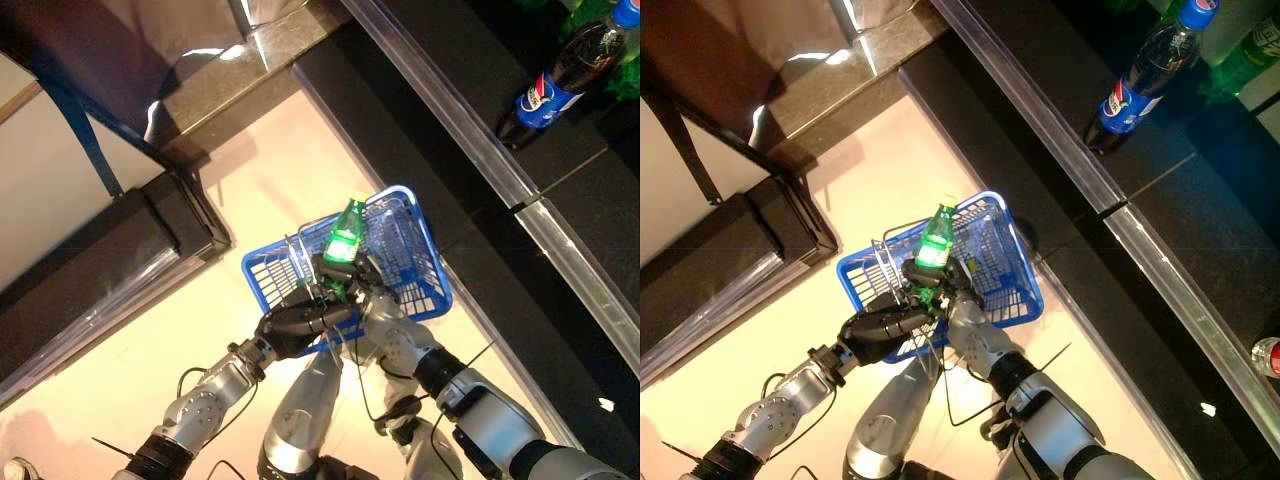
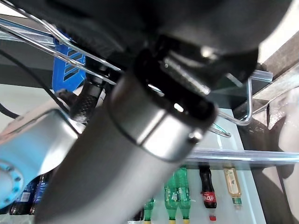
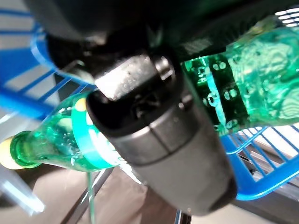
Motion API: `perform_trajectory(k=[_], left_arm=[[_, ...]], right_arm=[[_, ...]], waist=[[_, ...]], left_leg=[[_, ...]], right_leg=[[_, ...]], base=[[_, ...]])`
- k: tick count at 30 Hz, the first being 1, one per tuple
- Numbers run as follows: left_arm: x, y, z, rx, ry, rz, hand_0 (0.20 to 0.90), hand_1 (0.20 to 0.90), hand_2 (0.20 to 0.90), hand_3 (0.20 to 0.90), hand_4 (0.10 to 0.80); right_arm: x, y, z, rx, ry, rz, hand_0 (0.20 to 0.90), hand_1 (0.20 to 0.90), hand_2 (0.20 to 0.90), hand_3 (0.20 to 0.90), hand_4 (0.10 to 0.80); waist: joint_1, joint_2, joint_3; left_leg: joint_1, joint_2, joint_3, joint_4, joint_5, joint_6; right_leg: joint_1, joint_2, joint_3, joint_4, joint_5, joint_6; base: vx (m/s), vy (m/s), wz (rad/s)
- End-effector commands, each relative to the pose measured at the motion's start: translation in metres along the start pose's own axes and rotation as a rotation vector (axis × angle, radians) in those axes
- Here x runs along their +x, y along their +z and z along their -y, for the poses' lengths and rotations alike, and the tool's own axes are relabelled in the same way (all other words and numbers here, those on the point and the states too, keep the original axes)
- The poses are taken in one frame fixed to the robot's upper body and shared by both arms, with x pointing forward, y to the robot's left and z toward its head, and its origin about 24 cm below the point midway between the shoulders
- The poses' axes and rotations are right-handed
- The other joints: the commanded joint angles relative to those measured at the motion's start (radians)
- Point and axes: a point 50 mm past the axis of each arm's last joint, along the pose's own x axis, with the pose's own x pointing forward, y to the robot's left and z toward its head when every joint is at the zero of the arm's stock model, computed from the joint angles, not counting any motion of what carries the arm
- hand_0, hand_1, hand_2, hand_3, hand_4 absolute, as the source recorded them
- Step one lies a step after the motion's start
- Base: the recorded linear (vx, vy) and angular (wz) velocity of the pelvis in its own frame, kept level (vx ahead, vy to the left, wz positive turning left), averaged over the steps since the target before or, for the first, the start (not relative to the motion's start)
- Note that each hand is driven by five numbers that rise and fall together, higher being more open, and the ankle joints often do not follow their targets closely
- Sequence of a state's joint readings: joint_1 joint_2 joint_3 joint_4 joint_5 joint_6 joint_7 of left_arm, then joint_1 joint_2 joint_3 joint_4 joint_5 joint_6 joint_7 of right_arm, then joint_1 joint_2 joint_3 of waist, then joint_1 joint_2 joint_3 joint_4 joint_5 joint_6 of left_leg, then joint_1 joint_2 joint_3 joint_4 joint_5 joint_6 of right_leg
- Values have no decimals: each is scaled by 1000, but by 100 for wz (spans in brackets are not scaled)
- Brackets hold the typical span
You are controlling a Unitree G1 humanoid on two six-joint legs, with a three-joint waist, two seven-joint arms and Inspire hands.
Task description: Pick up the drink and place into the basket.
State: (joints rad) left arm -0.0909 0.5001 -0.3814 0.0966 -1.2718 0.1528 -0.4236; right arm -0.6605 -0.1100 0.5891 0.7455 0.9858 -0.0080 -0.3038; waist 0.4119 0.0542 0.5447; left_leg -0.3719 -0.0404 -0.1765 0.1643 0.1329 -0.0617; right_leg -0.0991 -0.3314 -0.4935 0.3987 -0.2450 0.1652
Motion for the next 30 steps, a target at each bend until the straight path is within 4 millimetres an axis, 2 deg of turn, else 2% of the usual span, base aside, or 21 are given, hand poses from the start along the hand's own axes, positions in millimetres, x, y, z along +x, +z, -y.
perform_trajectory(k=[1,2,3,6,9,16,20,25,26,30], left_arm=[[20,47,141,120,-876,215,300,300,300,200,100],[20,46,141,115,-879,207,300,300,300,200,100],[21,46,143,121,-894,199,300,300,300,200,100],[23,44,147,115,-903,188,300,300,300,200,100],[24,44,150,112,-903,193,300,300,300,200,100],[26,42,152,116,-883,219,300,300,300,200,100],[27,42,152,120,-883,220,300,300,300,200,100],[28,43,151,118,-881,205,300,300,300,200,100],[28,43,152,119,-885,190,300,300,300,200,100],[29,43,154,138,-915,152,300,300,300,200,100]], right_arm=[[0,35,-78,171,304,81,300,300,300,200,100],[2,31,-77,211,307,55,300,300,300,200,100],[3,30,-77,286,319,25,300,300,300,200,100],[5,26,-79,417,323,-21,300,300,300,200,100],[3,22,-86,467,345,-45,300,300,300,200,100],[-4,7,-103,432,351,-89,300,300,300,200,100],[-2,6,-104,432,336,-111,300,300,300,200,100],[6,10,-89,406,295,-145,300,300,300,200,100],[10,12,-79,387,269,-154,300,300,300,200,100],[21,27,-52,367,205,-151,300,300,300,200,100]], waist=[[30,82,-25],[31,75,-25],[34,81,-25],[35,83,-25],[31,82,-25],[23,81,-25],[25,88,-25],[33,93,-25],[37,88,-25],[48,87,-25]], left_leg=[[-1,7,-5,42,-35,20],[12,6,-4,44,-61,16],[-4,7,-5,41,-34,22],[-8,9,-3,40,-35,24],[-10,10,0,36,-33,25],[-16,14,7,35,-31,27],[-18,12,7,35,-28,30],[-18,8,1,40,-27,31],[-3,4,0,44,-53,27],[-4,0,-7,51,-56,28]], right_leg=[[-53,-31,-15,11,193,-63],[-48,-34,-3,23,168,-52],[-60,-30,-16,16,194,-63],[-69,-32,-15,21,197,-62],[-78,-31,-10,21,200,-59],[-100,-31,3,29,203,-56],[-108,-34,4,40,204,-56],[-110,-41,-2,55,202,-57],[-101,-47,7,72,175,-45],[-105,-54,-1,89,170,-45]], base=[[79,-66,4],[11,-17,8],[13,-6,10],[-17,17,6],[0,0,0],[0,0,0],[10,5,-2],[52,-6,1],[114,-59,5],[53,-35,13]])
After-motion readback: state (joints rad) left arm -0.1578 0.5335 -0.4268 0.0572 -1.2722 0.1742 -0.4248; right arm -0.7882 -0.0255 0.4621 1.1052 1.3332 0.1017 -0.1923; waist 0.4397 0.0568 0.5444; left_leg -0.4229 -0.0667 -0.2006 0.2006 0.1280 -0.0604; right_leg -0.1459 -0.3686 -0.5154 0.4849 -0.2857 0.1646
